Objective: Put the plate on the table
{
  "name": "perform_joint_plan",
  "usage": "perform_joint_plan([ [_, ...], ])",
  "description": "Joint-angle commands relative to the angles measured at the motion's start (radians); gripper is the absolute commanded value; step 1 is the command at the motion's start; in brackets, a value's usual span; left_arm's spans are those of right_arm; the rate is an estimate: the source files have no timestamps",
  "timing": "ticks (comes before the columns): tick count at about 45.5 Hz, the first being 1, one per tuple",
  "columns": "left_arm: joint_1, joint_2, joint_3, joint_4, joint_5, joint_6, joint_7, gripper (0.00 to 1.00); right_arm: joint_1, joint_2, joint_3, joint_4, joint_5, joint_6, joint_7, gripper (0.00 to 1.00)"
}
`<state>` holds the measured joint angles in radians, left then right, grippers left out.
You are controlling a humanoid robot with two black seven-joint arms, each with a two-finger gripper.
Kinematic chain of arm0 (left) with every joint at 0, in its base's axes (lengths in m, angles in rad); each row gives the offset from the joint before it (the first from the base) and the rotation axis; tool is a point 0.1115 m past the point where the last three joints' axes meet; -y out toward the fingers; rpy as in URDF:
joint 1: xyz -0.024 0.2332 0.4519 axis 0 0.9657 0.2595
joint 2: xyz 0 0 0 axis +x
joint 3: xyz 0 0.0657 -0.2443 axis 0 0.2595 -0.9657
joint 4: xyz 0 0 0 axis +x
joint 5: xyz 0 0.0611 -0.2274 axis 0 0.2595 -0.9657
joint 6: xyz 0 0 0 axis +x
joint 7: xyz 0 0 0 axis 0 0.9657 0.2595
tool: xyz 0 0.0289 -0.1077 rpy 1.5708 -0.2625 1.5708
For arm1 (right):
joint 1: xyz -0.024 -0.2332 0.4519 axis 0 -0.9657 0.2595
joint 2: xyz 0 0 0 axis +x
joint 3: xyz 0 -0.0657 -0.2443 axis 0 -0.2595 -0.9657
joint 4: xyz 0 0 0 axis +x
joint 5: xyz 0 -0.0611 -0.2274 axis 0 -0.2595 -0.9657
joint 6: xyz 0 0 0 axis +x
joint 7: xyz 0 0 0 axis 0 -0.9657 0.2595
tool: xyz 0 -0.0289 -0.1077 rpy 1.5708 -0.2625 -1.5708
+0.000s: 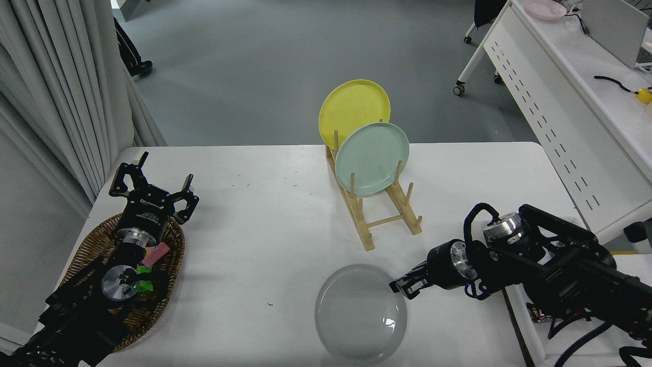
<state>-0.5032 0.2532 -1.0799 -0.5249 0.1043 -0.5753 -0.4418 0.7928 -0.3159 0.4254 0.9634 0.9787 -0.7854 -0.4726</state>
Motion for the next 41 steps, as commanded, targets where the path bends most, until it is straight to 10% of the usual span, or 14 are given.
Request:
perform_joint_plan([
  [1, 0.0, 0.0, 0.0, 0.0, 0.0, 0.0, 0.0, 1.0, -0.003, 0.034, 0.0, -0.031, -0.003, 0.0, 0.0, 0.0],
  [26, 0.0, 0.0, 0.0, 0.0, 0.0, 0.0, 0.0, 1.0, -0.001, 0.038, 0.015, -0.037, -0.017, 0.0, 0.0, 0.0],
  [31, 0.0, 0.0, 0.0, 0.0, 0.0, 0.0, 0.0, 1.0, -0.003, 0.038, 0.029, -0.037, -0.018, 0.0, 0.002, 0.95],
  [41, 0.0, 0.0, 0.0, 0.0, 0.0, 0.0, 0.0, 1.0, 0.002, 0.038, 0.042, -0.032, -0.058, 0.0, 0.002, 1.0],
])
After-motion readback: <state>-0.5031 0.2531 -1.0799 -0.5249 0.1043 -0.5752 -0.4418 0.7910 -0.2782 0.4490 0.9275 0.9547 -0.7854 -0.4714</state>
